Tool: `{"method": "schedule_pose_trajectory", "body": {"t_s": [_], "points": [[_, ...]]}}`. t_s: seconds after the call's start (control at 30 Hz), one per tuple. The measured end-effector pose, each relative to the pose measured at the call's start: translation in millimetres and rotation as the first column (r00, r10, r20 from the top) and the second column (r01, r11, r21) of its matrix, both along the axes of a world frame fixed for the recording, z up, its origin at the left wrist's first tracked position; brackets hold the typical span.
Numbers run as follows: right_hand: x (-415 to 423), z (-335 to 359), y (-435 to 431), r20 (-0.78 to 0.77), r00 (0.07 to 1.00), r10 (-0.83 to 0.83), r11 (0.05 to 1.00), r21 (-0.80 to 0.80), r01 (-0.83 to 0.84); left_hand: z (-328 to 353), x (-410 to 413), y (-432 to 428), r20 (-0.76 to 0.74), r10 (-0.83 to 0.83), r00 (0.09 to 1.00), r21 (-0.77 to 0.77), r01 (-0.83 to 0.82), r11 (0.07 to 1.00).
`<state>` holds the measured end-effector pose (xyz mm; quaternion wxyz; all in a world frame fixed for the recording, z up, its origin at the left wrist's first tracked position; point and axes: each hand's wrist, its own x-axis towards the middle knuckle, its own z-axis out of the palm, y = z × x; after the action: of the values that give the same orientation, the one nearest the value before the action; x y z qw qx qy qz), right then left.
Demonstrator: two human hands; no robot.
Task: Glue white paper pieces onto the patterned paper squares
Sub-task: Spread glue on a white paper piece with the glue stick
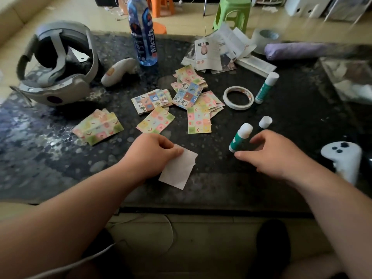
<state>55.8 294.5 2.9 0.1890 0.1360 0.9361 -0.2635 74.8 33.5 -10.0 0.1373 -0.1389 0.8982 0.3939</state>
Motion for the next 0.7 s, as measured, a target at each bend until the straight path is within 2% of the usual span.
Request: {"method": "schedule_pose_trajectory", "body": {"t_s": [0.13, 0.23, 0.3, 0.37, 0.4, 0.47, 0.53, 0.63, 0.7], "points": [[-1, -9, -7, -0.052, 0.998, 0.025, 0.995, -0.091, -0.029, -1, -6, 4, -0.024, -0.032, 0.999, -0.047, 0.031, 0.998], [-3, -17, -12, -0.095, 0.995, 0.011, 0.993, -0.117, -0.022, 4, -5, 6, -0.114, -0.073, 0.991, -0.114, 0.060, 0.992], [-4, -16, -14, -0.115, 0.993, 0.009, 0.989, -0.143, -0.025, 11, -2, 9, -0.186, -0.085, 0.979, -0.102, 0.067, 0.993], [0, -12, -18, -0.147, 0.988, 0.049, 0.982, -0.173, -0.075, 18, 5, 11, -0.216, -0.053, 0.975, 0.030, 0.061, 0.998], [3, -8, -20, -0.169, 0.982, 0.083, 0.972, -0.202, -0.117, 23, 9, 12, -0.210, -0.023, 0.977, 0.143, 0.054, 0.988], [13, 2, -29, -0.186, 0.966, 0.177, 0.920, -0.317, -0.230, 34, 17, 14, -0.148, 0.038, 0.988, 0.426, 0.029, 0.904], [28, 15, -40, -0.151, 0.950, 0.273, 0.799, -0.515, -0.312, 43, 24, 13, -0.072, 0.018, 0.997, 0.605, 0.029, 0.796], [46, 30, -49, -0.063, 0.919, 0.388, 0.600, -0.740, -0.304, 51, 31, 12, -0.059, -0.108, 0.992, 0.686, 0.119, 0.717], [50, 32, -52, -0.050, 0.905, 0.423, 0.540, -0.788, -0.296, 53, 36, 13, -0.074, -0.129, 0.989, 0.719, 0.142, 0.680]]}}
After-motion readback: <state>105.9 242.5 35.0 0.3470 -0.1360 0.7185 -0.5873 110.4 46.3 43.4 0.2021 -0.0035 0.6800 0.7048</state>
